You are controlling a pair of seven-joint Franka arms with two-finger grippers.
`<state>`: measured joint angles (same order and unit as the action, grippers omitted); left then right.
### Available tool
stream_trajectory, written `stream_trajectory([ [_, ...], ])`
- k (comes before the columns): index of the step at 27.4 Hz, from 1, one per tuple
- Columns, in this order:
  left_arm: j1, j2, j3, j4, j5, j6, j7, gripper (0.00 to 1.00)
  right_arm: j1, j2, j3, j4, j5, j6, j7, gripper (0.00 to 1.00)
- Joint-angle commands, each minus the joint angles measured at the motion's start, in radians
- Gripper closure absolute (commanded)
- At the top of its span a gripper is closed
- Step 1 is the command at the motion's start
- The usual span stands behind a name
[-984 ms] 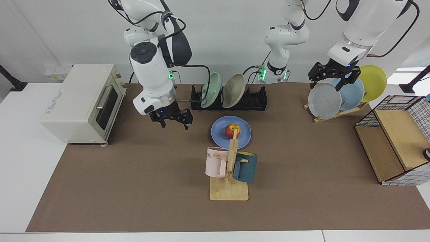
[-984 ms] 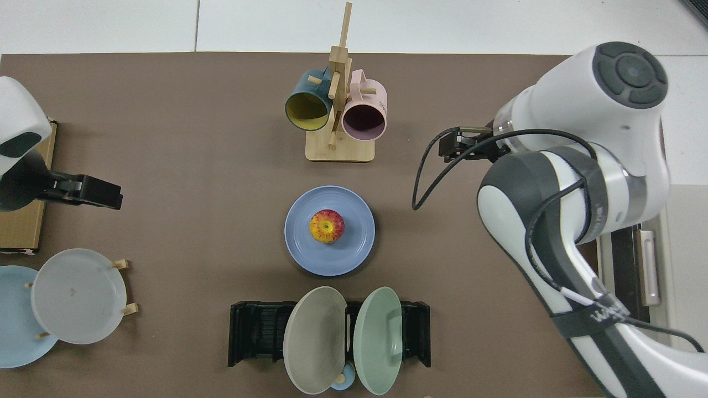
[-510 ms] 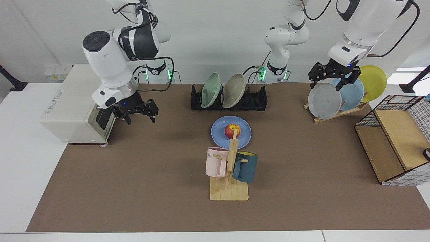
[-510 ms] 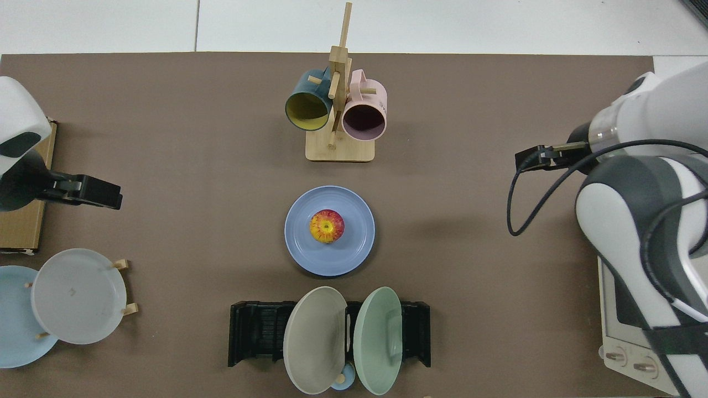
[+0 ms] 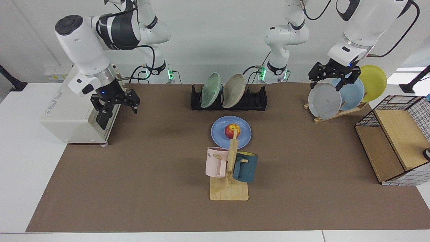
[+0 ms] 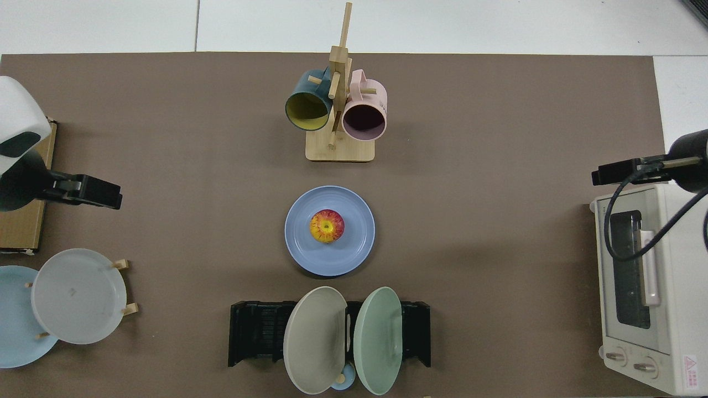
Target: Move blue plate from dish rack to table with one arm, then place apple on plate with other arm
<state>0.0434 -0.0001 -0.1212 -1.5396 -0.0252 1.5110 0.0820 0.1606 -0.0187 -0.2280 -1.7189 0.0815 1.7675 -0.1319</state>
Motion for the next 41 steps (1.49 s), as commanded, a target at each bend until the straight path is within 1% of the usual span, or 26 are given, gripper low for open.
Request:
stream_trajectory([
  [1, 0.001, -0.003, 0.000, 0.016, 0.005, -0.028, -0.007, 0.00, -0.064, -0.006, 0.035, 0.016, -0.009, -0.026, -0.021, 0.00],
  [6, 0.001, -0.003, 0.002, 0.016, 0.005, -0.028, -0.008, 0.00, -0.075, -0.012, 0.044, 0.018, -0.023, -0.029, -0.025, 0.00],
  [8, 0.001, -0.003, 0.002, 0.016, 0.005, -0.028, -0.008, 0.00, -0.099, -0.015, 0.047, 0.016, -0.031, -0.034, -0.028, 0.00],
  [11, 0.001, -0.003, 0.002, 0.016, 0.005, -0.028, -0.007, 0.00, -0.136, -0.030, 0.091, 0.015, -0.031, -0.045, -0.014, 0.00],
  [16, 0.001, -0.003, 0.002, 0.016, 0.005, -0.028, -0.007, 0.00, -0.211, -0.032, 0.183, 0.016, -0.035, -0.049, 0.014, 0.00],
  [22, 0.001, -0.003, 0.000, 0.016, 0.005, -0.028, -0.007, 0.00, -0.208, -0.032, 0.187, 0.016, -0.037, -0.048, 0.015, 0.00],
  [29, 0.001, -0.003, 0.002, 0.016, 0.005, -0.028, -0.008, 0.00, -0.190, -0.032, 0.174, 0.015, -0.036, -0.048, 0.020, 0.00],
  [32, 0.001, -0.003, 0.000, 0.016, 0.005, -0.028, -0.007, 0.00, -0.171, -0.034, 0.165, 0.016, -0.034, -0.056, 0.047, 0.00],
  [37, 0.000, -0.003, 0.000, 0.016, 0.005, -0.028, -0.007, 0.00, -0.168, -0.023, 0.165, 0.021, -0.040, -0.062, 0.083, 0.00],
  [41, 0.001, -0.003, 0.002, 0.016, 0.005, -0.028, -0.007, 0.00, -0.161, -0.004, 0.165, 0.060, -0.049, -0.066, 0.083, 0.00],
])
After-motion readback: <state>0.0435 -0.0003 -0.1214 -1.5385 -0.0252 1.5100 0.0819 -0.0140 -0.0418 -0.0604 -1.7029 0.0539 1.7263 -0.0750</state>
